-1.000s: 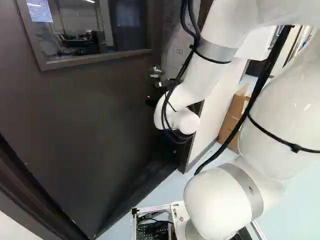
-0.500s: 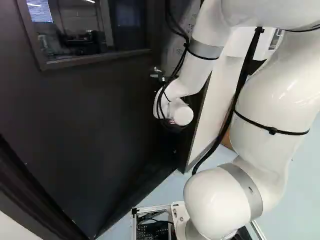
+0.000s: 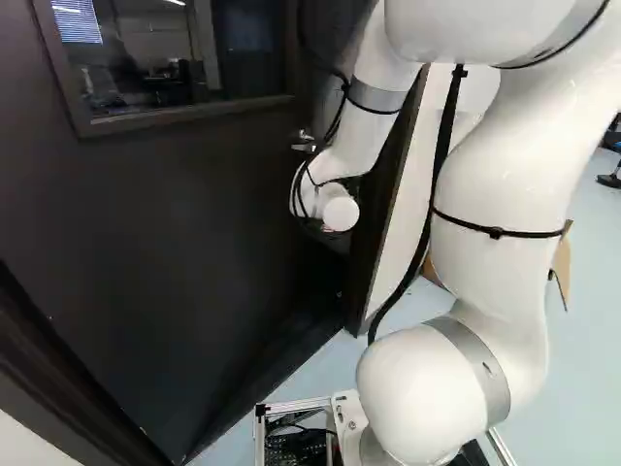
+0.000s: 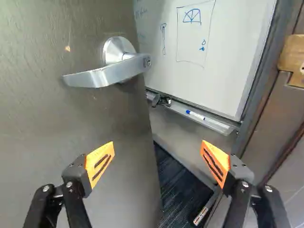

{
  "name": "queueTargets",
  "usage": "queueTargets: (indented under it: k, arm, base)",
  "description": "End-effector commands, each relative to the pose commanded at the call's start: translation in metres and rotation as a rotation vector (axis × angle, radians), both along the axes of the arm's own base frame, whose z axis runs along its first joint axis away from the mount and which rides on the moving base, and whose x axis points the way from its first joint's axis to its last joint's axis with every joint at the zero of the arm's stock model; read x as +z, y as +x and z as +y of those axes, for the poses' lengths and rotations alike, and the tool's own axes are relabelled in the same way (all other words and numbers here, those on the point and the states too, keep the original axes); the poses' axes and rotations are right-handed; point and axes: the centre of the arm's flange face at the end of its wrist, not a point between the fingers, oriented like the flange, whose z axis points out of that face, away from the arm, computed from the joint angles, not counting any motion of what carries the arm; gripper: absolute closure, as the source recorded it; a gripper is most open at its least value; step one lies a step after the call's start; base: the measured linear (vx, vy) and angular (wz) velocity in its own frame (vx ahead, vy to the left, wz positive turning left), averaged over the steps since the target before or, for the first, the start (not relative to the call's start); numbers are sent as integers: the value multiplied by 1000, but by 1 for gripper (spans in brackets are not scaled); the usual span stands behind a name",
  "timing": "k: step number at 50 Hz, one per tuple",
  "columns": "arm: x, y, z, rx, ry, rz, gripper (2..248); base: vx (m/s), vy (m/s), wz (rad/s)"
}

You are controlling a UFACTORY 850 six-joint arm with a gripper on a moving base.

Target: Open the door and move inside

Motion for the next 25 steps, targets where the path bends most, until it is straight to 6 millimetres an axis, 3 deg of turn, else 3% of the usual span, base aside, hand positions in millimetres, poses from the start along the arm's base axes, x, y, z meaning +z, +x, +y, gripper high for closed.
queueTargets:
  k: [25]
  arm:
    - [-6,12,35,47,17,41,3]
  base:
    - [0,0,0]
